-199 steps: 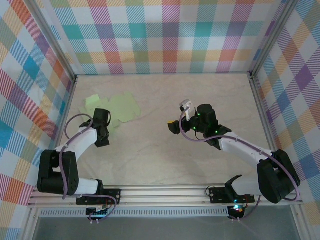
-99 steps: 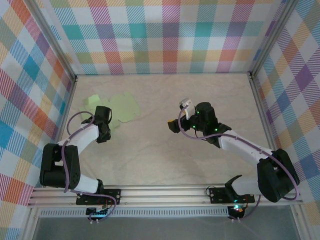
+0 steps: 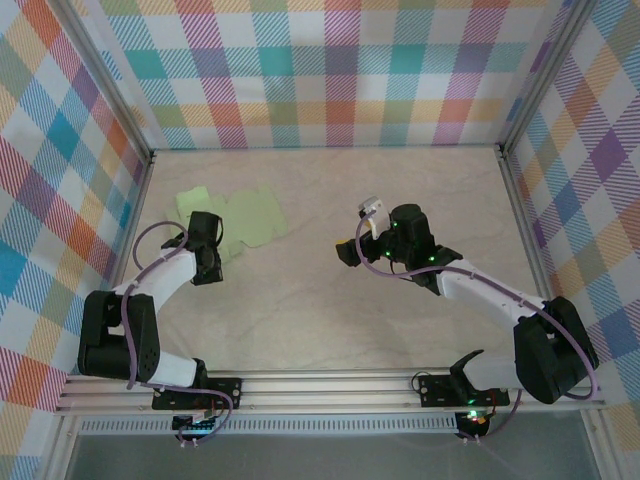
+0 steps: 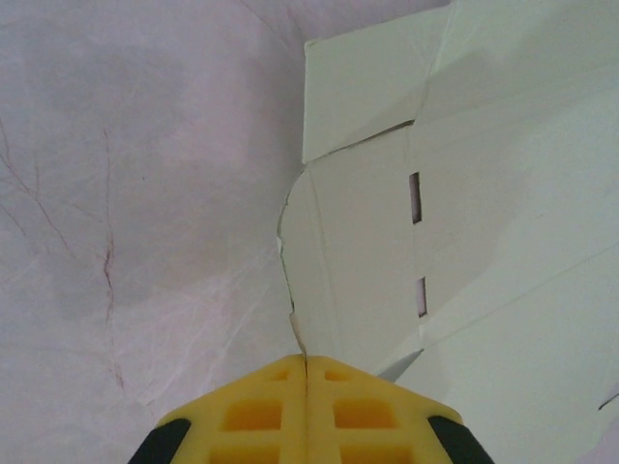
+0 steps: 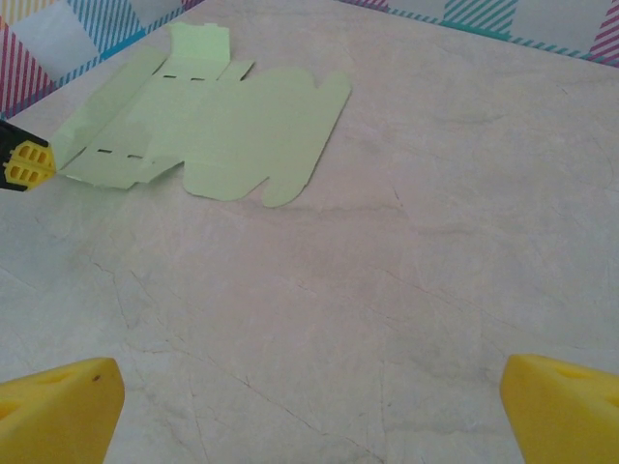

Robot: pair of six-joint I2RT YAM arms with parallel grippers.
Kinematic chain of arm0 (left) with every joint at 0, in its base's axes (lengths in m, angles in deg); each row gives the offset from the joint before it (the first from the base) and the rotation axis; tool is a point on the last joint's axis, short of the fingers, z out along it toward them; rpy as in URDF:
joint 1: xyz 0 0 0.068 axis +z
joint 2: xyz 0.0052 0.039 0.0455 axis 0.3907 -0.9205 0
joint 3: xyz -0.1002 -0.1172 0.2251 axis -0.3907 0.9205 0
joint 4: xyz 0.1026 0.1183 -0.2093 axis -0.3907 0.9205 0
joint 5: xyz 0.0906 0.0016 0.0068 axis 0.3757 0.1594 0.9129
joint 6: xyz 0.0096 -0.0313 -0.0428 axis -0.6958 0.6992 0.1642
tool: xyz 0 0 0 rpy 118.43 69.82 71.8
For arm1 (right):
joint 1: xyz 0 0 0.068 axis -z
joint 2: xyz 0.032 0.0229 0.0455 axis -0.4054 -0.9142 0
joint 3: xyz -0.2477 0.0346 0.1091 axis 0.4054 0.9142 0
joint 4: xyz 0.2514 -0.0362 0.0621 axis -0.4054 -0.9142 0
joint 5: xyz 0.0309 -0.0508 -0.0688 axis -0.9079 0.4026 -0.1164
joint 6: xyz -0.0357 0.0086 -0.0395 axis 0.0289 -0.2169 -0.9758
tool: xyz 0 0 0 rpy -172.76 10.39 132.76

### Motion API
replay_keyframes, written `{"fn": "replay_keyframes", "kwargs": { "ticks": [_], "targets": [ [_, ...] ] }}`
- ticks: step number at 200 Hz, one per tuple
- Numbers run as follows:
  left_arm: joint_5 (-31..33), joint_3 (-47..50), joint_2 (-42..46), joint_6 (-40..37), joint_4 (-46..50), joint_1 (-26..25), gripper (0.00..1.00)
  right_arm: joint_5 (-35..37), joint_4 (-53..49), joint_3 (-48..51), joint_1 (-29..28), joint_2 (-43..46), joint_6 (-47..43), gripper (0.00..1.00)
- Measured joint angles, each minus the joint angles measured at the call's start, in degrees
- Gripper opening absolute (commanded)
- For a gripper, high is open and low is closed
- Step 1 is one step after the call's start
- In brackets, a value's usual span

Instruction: Fold the paper box

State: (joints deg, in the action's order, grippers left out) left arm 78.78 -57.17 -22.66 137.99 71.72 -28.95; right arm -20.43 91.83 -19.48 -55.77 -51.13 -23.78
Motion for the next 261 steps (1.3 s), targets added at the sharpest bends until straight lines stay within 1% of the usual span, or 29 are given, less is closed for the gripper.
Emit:
{"fn": "replay_keyframes", "kwargs": {
  "ticks": [41, 77, 112, 153, 160, 176, 188, 201, 221, 225, 237, 251, 261],
  "targets": [
    [-4.9, -0.3, 0.0, -4.5, -0.1, -2.0, 0.00, 0.0, -0.1, 0.0, 0.0, -1.2, 0.0, 1.00],
    [-9.0, -0.9, 0.0, -6.6, -0.3, -6.5, 0.00, 0.0, -0.1, -0.3, 0.0, -1.6, 0.1, 1.00],
    [-10.6, -1.1, 0.0, -7.4, -0.1, -15.3, 0.00, 1.1, -0.1, -0.3, 0.0, -1.6, 0.7, 1.00],
    [-10.0, -2.4, 0.0, -6.8, 1.6, -27.0, 0.01, 3.5, 0.1, -0.4, 0.0, -1.7, 2.2, 1.00],
    [-9.9, -2.8, 0.0, -6.7, 2.0, -28.5, 0.05, 3.9, 0.1, -0.4, 0.0, -1.8, 2.6, 1.00],
    [-9.8, -3.6, -0.2, -6.3, 2.6, -30.9, 0.41, 4.6, 0.6, -0.4, 0.0, -2.2, 3.5, 1.00],
    [-8.9, -4.0, -0.3, -6.6, 3.1, -31.1, 0.61, 5.2, 1.0, -0.4, 0.0, -2.5, 4.4, 1.00],
    [-7.0, -4.3, -0.2, -7.1, 4.4, -31.1, 0.77, 5.7, 1.0, -0.5, 0.0, -2.6, 5.4, 1.00],
    [-2.7, -5.0, 0.8, -9.1, 7.3, -31.1, 0.97, 6.6, 0.9, -1.2, 0.0, -2.6, 7.4, 1.00],
    [-1.7, -5.3, 1.3, -10.2, 8.1, -31.0, 1.00, 6.8, 0.9, -1.3, 0.0, -2.6, 7.7, 1.00],
    [1.1, -6.2, 2.9, -12.5, 9.8, -30.6, 1.00, 7.3, 0.4, -2.0, 0.0, -2.7, 9.2, 1.00],
    [4.1, -8.0, 4.6, -18.7, 11.4, -29.0, 1.00, 8.2, -1.6, -3.8, 0.1, -3.3, 12.1, 1.00],
    [5.2, -10.2, 4.8, -25.5, 12.1, -26.6, 1.00, 8.5, -3.1, -5.4, 0.4, -4.0, 14.3, 1.00]
  ]
}}
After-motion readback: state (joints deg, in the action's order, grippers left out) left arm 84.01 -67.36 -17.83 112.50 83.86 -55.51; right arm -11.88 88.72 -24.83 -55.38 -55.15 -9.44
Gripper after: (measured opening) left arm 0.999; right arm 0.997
